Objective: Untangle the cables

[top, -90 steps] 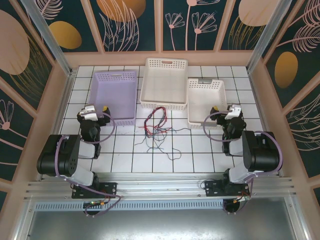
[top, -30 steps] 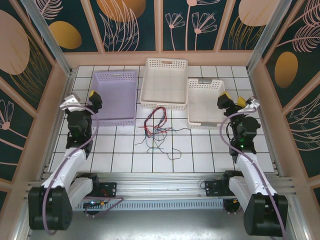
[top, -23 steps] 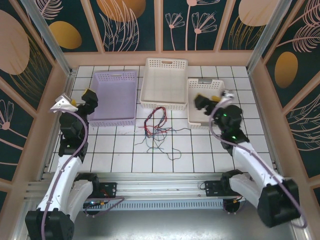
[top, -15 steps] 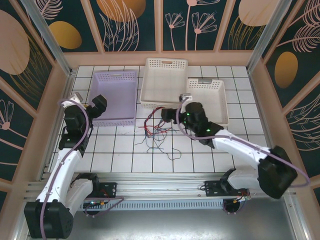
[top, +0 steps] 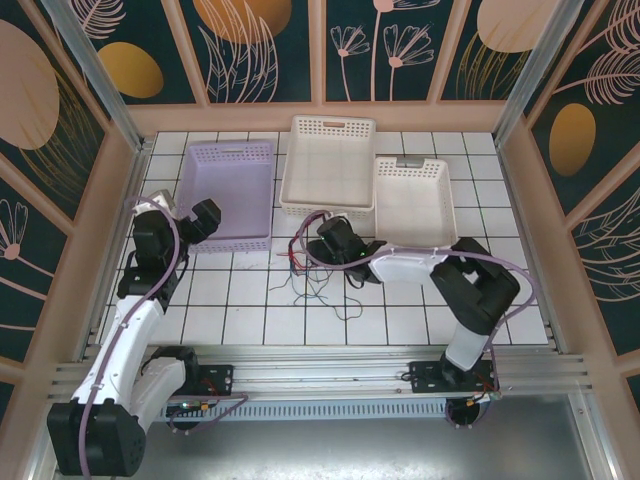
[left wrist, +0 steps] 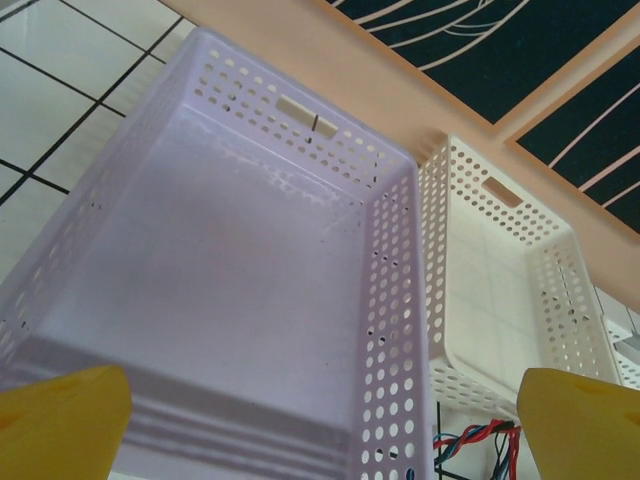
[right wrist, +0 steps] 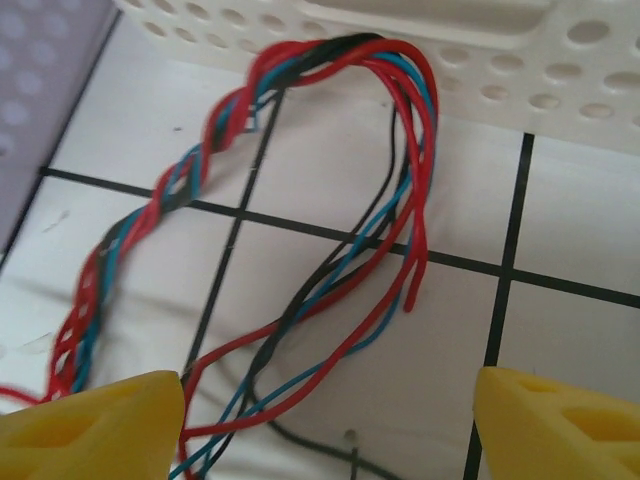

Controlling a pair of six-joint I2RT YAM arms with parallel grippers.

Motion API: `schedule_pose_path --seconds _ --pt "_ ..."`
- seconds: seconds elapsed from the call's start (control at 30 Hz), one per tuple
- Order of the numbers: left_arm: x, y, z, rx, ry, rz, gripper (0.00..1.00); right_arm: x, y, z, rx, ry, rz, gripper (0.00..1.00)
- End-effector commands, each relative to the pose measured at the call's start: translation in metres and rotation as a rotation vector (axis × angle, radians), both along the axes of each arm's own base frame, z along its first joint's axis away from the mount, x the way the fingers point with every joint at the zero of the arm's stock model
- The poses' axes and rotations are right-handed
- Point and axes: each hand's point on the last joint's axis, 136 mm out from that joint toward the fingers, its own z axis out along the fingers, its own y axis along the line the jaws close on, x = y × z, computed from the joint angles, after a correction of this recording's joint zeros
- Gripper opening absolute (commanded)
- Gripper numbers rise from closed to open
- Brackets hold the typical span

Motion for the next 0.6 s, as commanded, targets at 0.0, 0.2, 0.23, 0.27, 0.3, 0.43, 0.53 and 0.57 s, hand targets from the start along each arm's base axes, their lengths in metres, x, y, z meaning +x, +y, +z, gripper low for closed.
schedule_pose_path --seconds 0.0,0.2,0.23,0.27,0.3,0.43,0.53,0.57 --pt "0.000 -0.008 0.008 0.025 -0.004 -0.038 0.99 0.022 0.001 0.002 0.041 -0.029 -0.062 0.71" --pt "0.000 -0.014 0.005 0.058 0.013 -0.054 0.98 0.036 0.000 -0.005 0.109 -0.029 -0.084 0.66" --pt "0.000 -0.014 0.003 0.060 0.018 -0.055 0.98 0.038 0.001 -0.006 0.119 -0.033 -0.080 0.66" --pt "0.000 -0.015 0.002 0.060 0.022 -0.057 0.99 0.040 0.003 -0.008 0.125 -0.032 -0.073 0.65" --pt "0.000 -0.015 0.002 0.063 0.023 -0.059 0.98 0.041 0.005 -0.009 0.128 -0.030 -0.067 0.65" --pt "0.000 -0.017 0.001 0.069 0.028 -0.063 0.98 0.048 0.011 -0.013 0.143 -0.047 -0.055 0.64" --pt "0.000 -0.018 -0.001 0.077 0.034 -0.067 0.99 0.054 0.009 -0.017 0.148 -0.049 -0.080 0.60" --pt "0.000 -0.019 -0.001 0.078 0.036 -0.069 0.98 0.056 0.007 -0.018 0.149 -0.050 -0.090 0.60"
